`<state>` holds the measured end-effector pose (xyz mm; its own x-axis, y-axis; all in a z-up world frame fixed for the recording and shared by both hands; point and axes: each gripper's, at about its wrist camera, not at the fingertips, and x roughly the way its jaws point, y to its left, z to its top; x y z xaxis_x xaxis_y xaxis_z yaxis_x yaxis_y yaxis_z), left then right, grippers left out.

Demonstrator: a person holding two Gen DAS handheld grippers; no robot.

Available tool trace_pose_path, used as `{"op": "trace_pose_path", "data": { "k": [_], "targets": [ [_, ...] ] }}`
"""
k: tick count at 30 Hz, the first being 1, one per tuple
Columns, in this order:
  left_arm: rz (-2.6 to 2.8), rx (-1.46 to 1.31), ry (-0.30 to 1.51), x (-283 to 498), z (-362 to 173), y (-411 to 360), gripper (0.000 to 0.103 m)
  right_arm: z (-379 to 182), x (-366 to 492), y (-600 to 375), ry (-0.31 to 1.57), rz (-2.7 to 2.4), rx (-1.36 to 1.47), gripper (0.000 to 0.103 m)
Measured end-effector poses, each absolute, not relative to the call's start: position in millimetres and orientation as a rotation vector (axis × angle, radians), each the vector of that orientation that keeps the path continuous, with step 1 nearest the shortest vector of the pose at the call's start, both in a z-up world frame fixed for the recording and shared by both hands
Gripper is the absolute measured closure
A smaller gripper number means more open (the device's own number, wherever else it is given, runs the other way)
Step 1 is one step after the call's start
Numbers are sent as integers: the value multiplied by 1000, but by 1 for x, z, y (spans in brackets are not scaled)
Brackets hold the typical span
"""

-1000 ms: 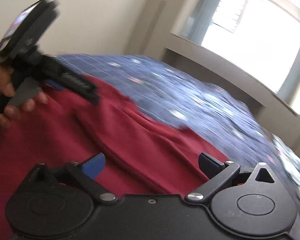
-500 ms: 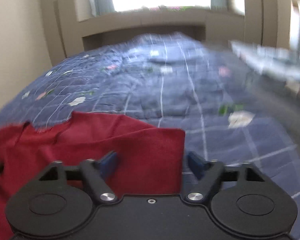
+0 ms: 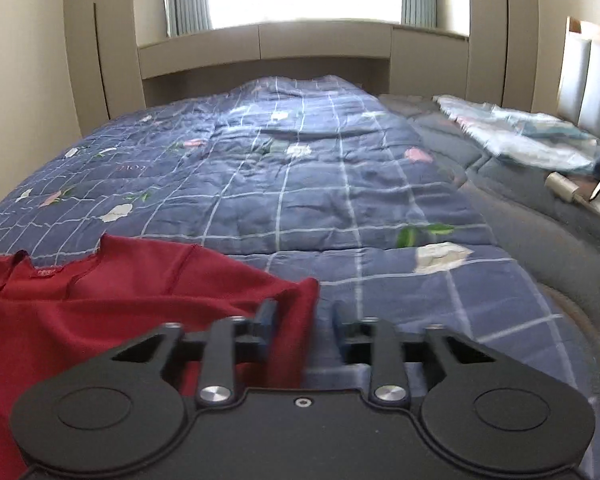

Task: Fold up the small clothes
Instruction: 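Withdraw the right gripper from the folded sleeve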

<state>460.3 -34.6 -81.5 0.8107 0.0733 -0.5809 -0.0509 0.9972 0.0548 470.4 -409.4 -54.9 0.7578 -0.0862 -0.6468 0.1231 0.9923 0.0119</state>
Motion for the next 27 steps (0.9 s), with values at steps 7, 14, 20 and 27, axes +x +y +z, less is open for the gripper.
{"op": "trace_pose_path", "data": {
  "k": [7,14,20,27],
  "targets": [
    [67,38,622,460,-81,-35,0,-40,382,-387,610,-17,-163,15],
    [67,38,622,460,-81,-35,0,-71,349,-330,585,37,-478,10],
    [67,38,621,460,-81,-35,0,-77,382,-315,482,-136,-570,10],
    [64,39,621,460,-81,-35,0,-62,374,-355,459,-346,-400,7]
  ]
}}
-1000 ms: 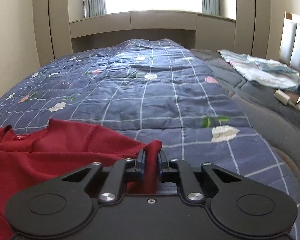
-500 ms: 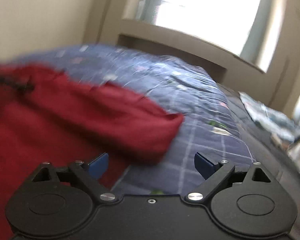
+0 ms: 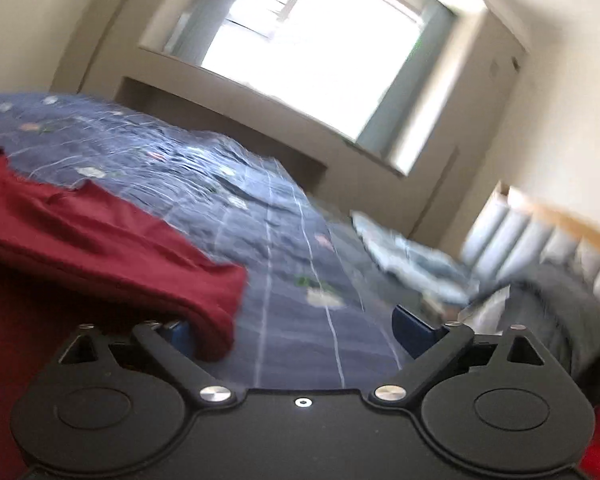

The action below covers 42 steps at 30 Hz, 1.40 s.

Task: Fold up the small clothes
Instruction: 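Withdraw the right gripper from the folded sleeve, then grasp the other sleeve with the left gripper and lay it across the body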

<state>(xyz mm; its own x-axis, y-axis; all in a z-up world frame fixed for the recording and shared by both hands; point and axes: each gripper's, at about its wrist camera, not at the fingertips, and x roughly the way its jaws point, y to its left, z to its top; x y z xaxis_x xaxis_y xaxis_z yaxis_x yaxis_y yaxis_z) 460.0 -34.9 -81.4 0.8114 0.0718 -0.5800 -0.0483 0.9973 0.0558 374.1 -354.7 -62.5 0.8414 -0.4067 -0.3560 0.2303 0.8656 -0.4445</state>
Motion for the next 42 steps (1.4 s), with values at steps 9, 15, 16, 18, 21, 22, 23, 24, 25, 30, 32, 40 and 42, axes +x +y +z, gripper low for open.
{"op": "trace_pose_path", "data": {
  "k": [9,15,16,18,21,22,23,24,25,30,32,40,42],
  "targets": [
    [64,39,621,461,-82,-34,0,-68,372,-359,607,-236,-378,3],
    [65,42,620,461,-82,-34,0,-50,340,-350,616,-155,-339,1],
    [65,42,620,461,-82,-34,0,-46,339,-349,596,-155,-325,1],
    [65,42,620,460,-82,-34,0,-42,345,-346,559,-168,-301,1],
    [65,42,620,460,-82,-34,0,-44,365,-349,551,-217,-266,1],
    [65,42,620,460,-82,-34,0,-47,372,-350,566,-233,-257,1],
    [65,42,620,461,-82,-34,0,-54,379,-351,588,-259,-255,1],
    [64,41,620,462,-82,-34,0,-59,384,-352,615,-288,-264,1],
    [65,42,619,461,-82,-34,0,-66,386,-353,641,-309,-269,1],
    [53,18,634,461,-78,-30,1,-61,376,-352,624,-301,-242,1],
    [44,-9,649,454,-67,-24,0,-52,368,-349,605,-271,-238,1],
    [98,-234,648,397,-15,56,0,-23,329,-301,595,-19,-220,1],
    [175,-311,666,386,-14,93,0,-21,318,-286,603,54,-199,1]
  ]
}}
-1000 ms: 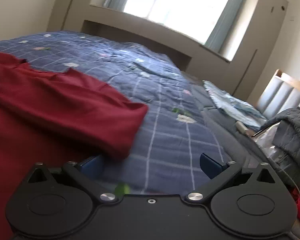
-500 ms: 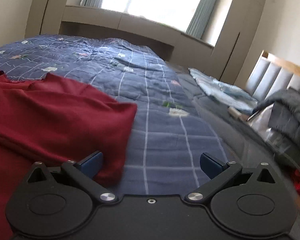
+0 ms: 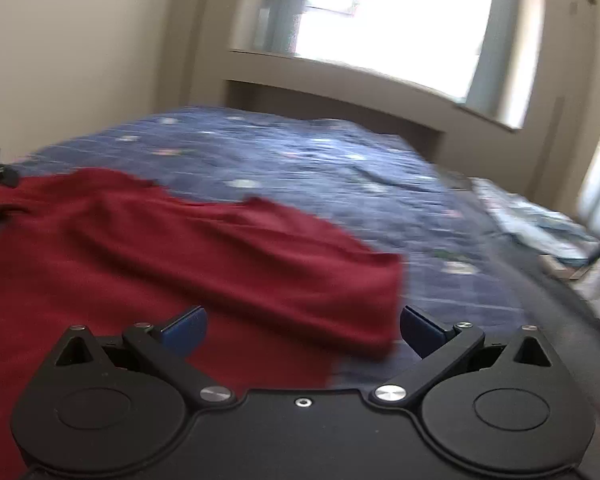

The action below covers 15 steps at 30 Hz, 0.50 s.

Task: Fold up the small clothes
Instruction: 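Grasp the other sleeve with the left gripper and lay it across the body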

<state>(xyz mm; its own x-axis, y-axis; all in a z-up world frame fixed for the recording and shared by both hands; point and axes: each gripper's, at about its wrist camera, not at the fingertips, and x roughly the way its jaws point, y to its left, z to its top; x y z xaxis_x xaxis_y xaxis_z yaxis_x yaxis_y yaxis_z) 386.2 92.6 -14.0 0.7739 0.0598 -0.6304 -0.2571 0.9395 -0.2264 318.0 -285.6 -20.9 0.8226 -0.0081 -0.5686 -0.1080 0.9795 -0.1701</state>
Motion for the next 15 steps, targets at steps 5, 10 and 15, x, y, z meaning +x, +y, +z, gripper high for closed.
{"op": "trace_pose_path", "data": {
  "k": [5,10,15],
  "targets": [
    [444,-482,658,357,-32,197,0,-26,292,-251,641,189,-141,1],
    [548,-732,567,338,-49,272,1,-40,280,-223,674,221,-127,1],
    [604,-890,452,344,-53,295,13,-54,276,-213,706,217,-128,1]
  ]
}}
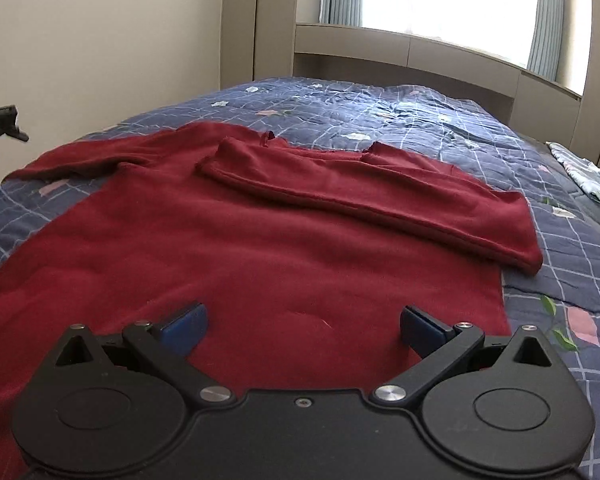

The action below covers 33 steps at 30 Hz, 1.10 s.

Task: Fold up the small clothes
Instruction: 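Grasp the other sleeve with the left gripper and lay it across the body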

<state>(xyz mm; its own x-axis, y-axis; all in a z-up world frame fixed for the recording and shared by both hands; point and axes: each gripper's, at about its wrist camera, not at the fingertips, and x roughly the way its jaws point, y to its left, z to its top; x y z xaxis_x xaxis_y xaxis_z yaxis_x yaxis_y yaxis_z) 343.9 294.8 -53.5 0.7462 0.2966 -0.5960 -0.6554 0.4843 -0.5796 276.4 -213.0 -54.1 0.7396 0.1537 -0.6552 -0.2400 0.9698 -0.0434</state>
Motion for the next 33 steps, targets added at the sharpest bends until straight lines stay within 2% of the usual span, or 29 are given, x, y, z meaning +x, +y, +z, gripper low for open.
{"op": "trace_pose_path", "data": {
  "k": [1,3,5,10,12,18,25,29,33],
  "targets": [
    [630,-911,443,345,-56,297,19,-54,277,-214,709,220,-123,1],
    [688,-941,436,351,-60,302,49,-55,279,-217,721,226,-101,1],
    [734,-964,436,356,-66,314,64,-56,281,-220,732,232,-76,1],
    [751,-1012,412,363,-77,328,64,-58,282,-224,733,238,-60,1],
    [780,-990,413,366,-74,326,97,-58,282,-224,730,238,-57,1],
    [665,-742,280,380,-29,287,97,-58,281,-228,725,244,-41,1],
    [205,-173,112,415,46,134,97,-56,277,-234,704,241,-7,1],
    [-58,31,96,417,47,34,97,-50,272,-246,681,208,38,1],
    [-243,95,198,417,14,-44,97,-44,267,-259,694,161,-8,1]
  ]
}}
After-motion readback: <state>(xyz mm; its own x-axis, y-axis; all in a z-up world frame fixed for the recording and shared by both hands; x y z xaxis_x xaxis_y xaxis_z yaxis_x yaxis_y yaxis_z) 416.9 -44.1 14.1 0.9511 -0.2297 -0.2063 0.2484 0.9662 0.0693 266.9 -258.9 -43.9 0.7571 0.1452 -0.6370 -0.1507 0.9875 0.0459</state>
